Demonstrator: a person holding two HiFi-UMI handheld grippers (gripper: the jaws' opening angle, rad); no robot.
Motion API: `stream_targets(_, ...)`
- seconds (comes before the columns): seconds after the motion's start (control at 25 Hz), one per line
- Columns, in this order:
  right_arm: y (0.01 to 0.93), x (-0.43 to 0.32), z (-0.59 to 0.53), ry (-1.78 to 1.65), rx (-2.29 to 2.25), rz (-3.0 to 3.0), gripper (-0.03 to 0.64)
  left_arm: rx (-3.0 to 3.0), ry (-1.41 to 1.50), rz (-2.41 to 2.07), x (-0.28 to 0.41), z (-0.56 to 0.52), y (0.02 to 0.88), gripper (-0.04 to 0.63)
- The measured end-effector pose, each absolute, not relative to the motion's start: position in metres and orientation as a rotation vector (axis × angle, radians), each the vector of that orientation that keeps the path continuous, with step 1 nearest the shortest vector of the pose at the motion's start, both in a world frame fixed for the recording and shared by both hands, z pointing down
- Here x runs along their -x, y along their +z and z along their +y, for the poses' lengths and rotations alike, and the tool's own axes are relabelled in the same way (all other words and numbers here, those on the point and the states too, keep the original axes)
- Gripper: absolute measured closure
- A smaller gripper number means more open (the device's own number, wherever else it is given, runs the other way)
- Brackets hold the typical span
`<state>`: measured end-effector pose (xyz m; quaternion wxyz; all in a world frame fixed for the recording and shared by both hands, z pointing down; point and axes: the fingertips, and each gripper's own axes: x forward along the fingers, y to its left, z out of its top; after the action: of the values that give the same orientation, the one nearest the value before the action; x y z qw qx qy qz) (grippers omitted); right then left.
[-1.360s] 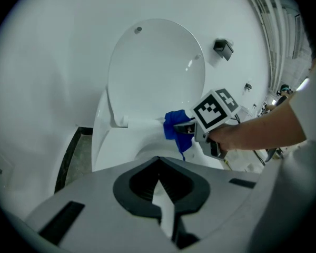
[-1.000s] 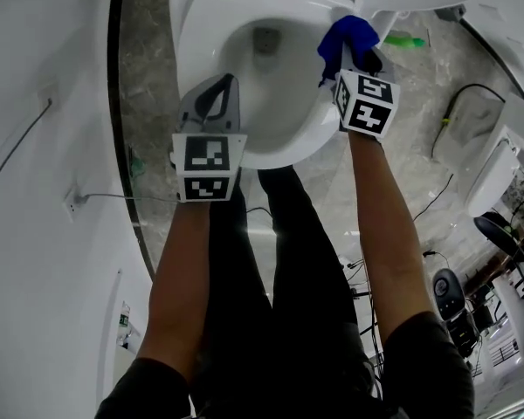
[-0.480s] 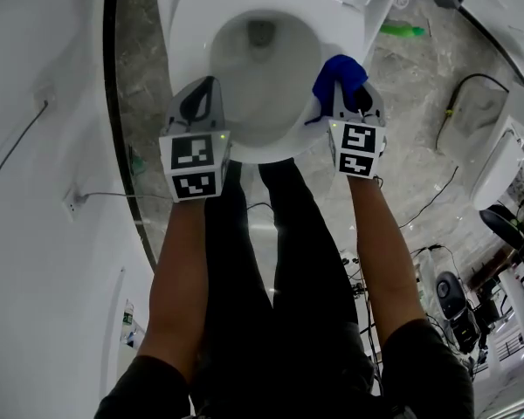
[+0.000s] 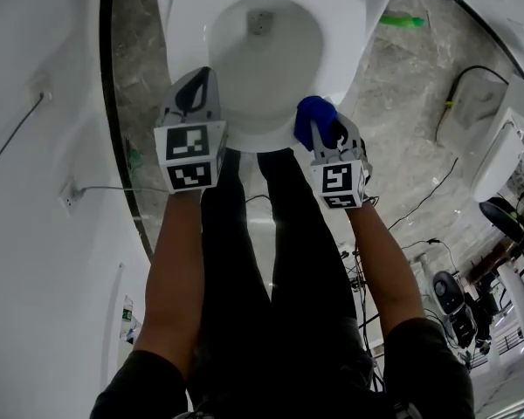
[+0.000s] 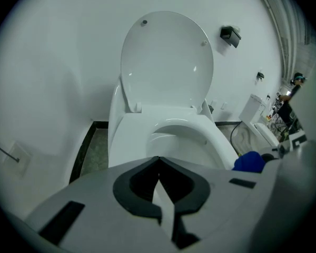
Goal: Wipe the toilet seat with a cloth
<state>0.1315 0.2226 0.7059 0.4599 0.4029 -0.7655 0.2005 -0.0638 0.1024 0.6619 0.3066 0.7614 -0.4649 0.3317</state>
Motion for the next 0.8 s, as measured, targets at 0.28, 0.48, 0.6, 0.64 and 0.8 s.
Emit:
stream_targets(0.28,0.706,-0.089,0.256,0.479,-0.827,-1.955,0.54,-2.025,0.902,-1.219,0.08,0.11,0.662,0.586)
stream_targets(0.48,0.705,-0.043,0.268,0.419,-0.681,-2.033,0.54,-2.013,0.913,-1.248,0.106,0.11,0.659,0.586)
stream_targets(0.6,0.706,-0.014,0.266,0.33,-0.624,-2.054,0.54,-1.998,0.907,-1.265,0.12,0.109,0.659,0.586)
stream_targets(0.64,0.707,-0.006,0.263,0.316,-0.614,-2.058,0.54,-1.993,0.903,-1.271,0.124,0.109,0.659,0.586)
stream_targets(0.8,0.71,0.025,0.248,0.319,-0.596,-2.087,0.54,-1.97,0.892,-1.284,0.138,0.115,0.661,0.586)
